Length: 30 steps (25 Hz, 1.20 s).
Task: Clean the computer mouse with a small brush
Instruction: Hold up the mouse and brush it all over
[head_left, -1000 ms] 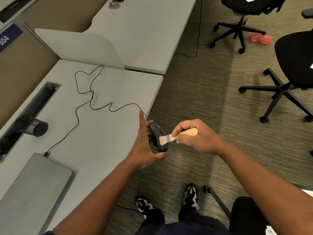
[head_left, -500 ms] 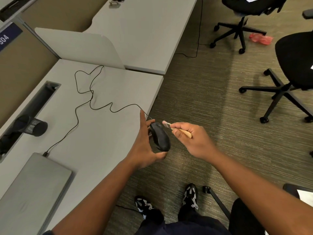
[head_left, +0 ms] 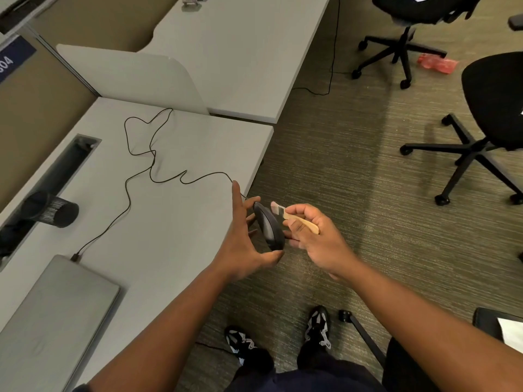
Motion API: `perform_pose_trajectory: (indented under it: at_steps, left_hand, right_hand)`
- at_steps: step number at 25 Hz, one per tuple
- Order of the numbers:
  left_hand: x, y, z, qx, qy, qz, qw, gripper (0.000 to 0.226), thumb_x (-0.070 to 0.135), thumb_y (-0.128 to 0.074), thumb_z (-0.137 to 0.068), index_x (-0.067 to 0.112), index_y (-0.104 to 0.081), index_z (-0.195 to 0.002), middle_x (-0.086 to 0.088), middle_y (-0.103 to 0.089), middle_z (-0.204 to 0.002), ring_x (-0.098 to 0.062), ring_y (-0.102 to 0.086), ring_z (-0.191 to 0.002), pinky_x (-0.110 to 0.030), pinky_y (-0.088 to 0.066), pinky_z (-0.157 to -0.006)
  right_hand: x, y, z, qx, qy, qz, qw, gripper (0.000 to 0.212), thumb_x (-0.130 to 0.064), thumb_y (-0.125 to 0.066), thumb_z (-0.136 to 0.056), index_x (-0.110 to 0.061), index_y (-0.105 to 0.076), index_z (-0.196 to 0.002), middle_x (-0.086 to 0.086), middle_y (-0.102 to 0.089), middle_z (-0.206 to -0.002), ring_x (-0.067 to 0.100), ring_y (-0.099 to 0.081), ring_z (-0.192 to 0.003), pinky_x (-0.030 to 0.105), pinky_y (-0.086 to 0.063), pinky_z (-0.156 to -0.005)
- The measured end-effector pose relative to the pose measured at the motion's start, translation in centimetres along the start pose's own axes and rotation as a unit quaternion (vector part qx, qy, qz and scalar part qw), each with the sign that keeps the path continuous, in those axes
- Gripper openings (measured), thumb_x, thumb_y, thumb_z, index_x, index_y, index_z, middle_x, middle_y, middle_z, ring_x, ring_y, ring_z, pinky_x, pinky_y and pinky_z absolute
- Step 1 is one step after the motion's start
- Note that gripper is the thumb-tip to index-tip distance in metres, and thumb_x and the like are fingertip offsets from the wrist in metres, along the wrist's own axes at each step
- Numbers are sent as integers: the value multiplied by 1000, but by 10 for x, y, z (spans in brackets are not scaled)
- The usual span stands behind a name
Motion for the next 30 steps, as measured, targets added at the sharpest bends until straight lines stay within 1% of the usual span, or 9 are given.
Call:
perform_pose_trajectory:
  at_steps: [4,9,16,21,24,26,27,28,30]
  left_hand:
    - [-2,1,-1,8,1,6,1000,158,23,-99,-65,54,28,-153,12,-27,-167,-13,-40,-150,-38,-41,-121]
    - [-4,3,-1,7,2,11,1000,157,23,-99,-63,56,25,-154,13,-29,-166,-14,-42,-149,-48,-45,-118]
    - [-5,4,0,4,2,22,1000,156,19,-99,-65,56,23,-155,13,-28,-167,-14,-40,-151,-49,-45,-118]
    - [-3,2,1,5,2,25,1000,155,15,-98,-67,57,23,-155,15,-26,-168,-9,-41,-149,-42,-47,-116]
    - [-2,2,1,7,3,28,1000,155,15,-99,-67,58,22,-155,16,-27,-168,-9,-41,-149,-43,-47,-116]
    - [-3,2,1,3,7,28,1000,156,17,-99,-66,56,22,-155,16,-27,-168,-7,-42,-148,-39,-46,-117]
    - [-3,1,2,1,10,26,1000,156,18,-99,-67,55,23,-155,16,-27,-168,-5,-42,-147,-33,-46,-117]
    - [-3,1,2,-3,13,24,1000,156,19,-99,-67,55,23,-155,17,-27,-168,0,-42,-145,-24,-45,-115]
    - [-4,1,2,-13,16,22,1000,156,19,-99,-67,54,25,-155,22,-28,-165,16,-42,-136,-6,-41,-104]
  right_hand:
    - [5,-2,0,-7,-33,-69,997,20,-17,-60,-103,-23,-63,-122,14,-71,-124,26,-73,-113,45,-59,-99]
    - [8,-1,0,2,-52,-77,996,21,-18,-63,-102,-23,-64,-122,11,-72,-123,24,-72,-114,47,-58,-102]
    - [9,0,1,3,-63,-96,993,19,-18,-64,-100,-24,-66,-119,12,-73,-124,26,-73,-115,50,-56,-104]
    - [9,-1,2,1,-58,-97,994,18,-18,-64,-101,-25,-67,-117,12,-72,-124,27,-72,-115,51,-55,-104]
    - [9,0,2,-1,-62,-115,991,19,-17,-62,-102,-21,-65,-120,14,-72,-124,28,-73,-115,50,-56,-104]
    - [8,-1,3,1,-67,-117,991,19,-17,-62,-102,-19,-64,-121,14,-73,-123,27,-73,-113,49,-56,-103]
    - [7,-1,4,7,-66,-107,992,18,-17,-62,-102,-20,-65,-120,13,-73,-122,26,-74,-111,48,-57,-101]
    - [5,0,4,20,-59,-86,994,17,-17,-63,-101,-21,-66,-118,12,-74,-120,25,-75,-109,46,-59,-99]
    - [-3,5,4,53,-28,-32,998,17,-15,-66,-100,-23,-70,-114,11,-75,-115,24,-76,-104,38,-62,-92]
Point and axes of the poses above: each hand's wrist, its own z-axis away from the middle knuckle, its own y-axis out of the back of the hand, x = y × z, the point moved 3 cm from there along -z, towards the middle knuckle
